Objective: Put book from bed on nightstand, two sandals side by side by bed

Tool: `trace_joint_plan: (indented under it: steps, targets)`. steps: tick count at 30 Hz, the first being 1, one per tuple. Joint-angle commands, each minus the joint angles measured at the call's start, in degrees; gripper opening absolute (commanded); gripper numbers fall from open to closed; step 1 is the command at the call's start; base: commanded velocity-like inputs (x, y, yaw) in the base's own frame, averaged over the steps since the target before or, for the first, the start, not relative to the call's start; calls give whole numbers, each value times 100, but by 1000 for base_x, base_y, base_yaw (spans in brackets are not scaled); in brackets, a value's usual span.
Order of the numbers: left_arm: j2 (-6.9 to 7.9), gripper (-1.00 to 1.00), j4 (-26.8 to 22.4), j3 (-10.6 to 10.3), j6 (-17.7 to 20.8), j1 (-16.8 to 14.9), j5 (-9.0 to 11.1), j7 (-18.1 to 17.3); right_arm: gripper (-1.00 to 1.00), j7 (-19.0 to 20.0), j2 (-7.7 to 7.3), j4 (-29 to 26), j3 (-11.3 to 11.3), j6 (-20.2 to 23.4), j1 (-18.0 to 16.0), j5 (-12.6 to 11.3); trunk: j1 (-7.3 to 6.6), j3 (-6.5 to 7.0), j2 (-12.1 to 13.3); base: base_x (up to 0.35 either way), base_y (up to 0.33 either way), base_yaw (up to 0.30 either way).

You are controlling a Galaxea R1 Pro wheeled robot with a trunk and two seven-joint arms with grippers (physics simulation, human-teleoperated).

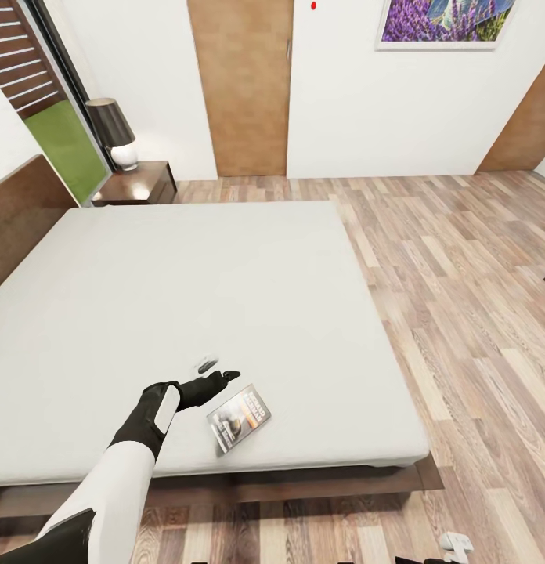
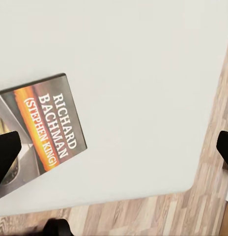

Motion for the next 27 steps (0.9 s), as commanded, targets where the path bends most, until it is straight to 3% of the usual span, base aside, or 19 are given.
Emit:
trace_joint_plan:
  steps: [1,27]
  targets:
    - [-7,100,-5,38,46,-5,20,-10,100,40,5,-8,-48,47,-4,46,25,-26,-51,0,0,0]
    - [-7,100,-5,38,42,-5,20,-10,100,40,8,-6,-48,43,-4,46,596,-493,-1093,0,0,0]
